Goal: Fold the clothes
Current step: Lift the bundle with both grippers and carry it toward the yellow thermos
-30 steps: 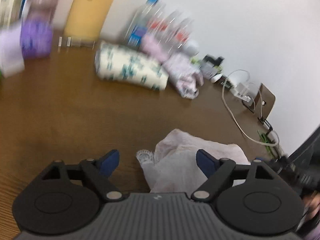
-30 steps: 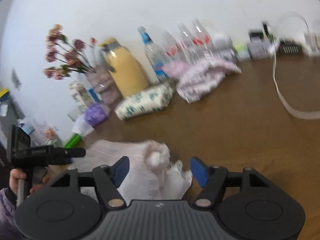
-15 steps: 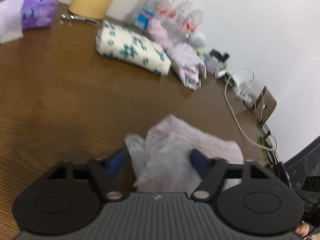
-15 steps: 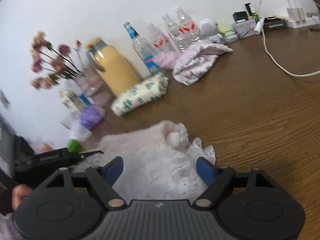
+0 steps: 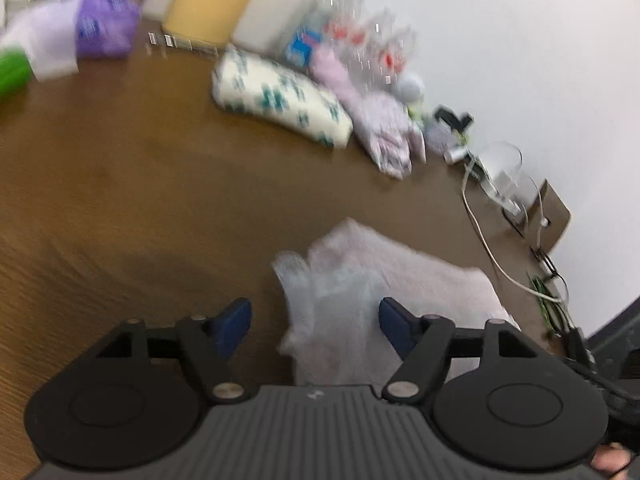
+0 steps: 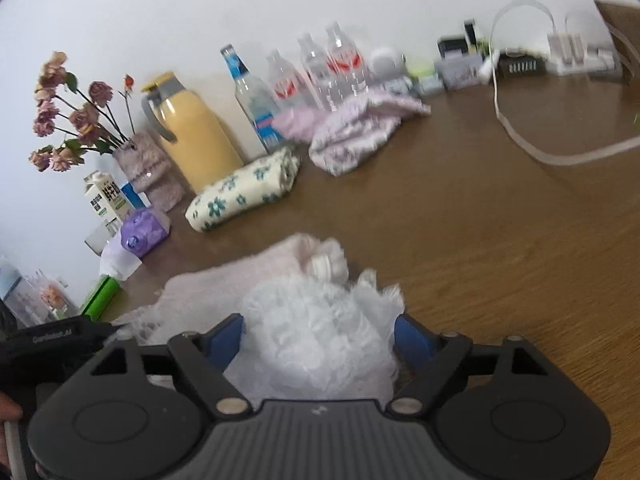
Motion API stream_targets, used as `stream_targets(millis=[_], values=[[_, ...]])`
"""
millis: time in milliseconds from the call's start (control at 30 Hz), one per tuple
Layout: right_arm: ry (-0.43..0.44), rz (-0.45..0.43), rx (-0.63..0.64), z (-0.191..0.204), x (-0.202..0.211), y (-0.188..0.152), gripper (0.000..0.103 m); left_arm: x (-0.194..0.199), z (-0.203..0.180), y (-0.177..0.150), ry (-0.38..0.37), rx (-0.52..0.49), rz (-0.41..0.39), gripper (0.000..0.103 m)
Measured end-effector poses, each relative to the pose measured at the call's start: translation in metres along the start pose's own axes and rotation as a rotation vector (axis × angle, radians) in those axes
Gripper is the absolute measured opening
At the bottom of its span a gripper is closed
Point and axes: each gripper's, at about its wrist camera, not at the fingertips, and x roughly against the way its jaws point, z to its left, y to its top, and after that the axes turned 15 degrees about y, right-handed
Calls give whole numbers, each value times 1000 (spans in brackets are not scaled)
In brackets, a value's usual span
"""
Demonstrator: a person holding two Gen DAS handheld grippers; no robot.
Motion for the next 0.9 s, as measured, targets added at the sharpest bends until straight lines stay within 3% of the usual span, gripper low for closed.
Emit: stream_targets(millis=[67, 100, 133, 167, 233, 267, 400, 567, 633, 733, 900], values=[[52, -13, -4, -5, -6, -2, 69, -4, -3, -3, -18, 20, -6, 64], [86, -10, -12, -7, -10, -2, 61, -6, -2, -4, -28, 40, -4, 60], [118, -4, -26, -9, -15, -2, 54, -9, -1, -6, -44, 68, 8, 46], [138, 1, -49, -12, -20, -2, 35, -13, 2, -7, -63, 101, 18, 38], [165, -11, -93, -16, -23, 0, 27, -17, 7, -8, -89, 157, 22, 31], [185, -14, -112, -17, -23, 3, 18, -15, 9, -7, -104, 173, 15, 27], [267, -20, -105, 0, -19, 26, 15, 1, 13, 12, -174, 194, -39, 24], [356, -47, 34, 40, -38, 107, 14, 19, 10, 88, -195, 204, -122, 23], [368, -37, 81, 49, -69, 142, 14, 17, 11, 129, -195, 207, -167, 23], [346, -19, 160, 60, -120, 182, 14, -9, 19, 179, -187, 242, -172, 23], [314, 37, 176, 51, -209, 219, 14, -65, 31, 213, -92, 264, -212, 21]])
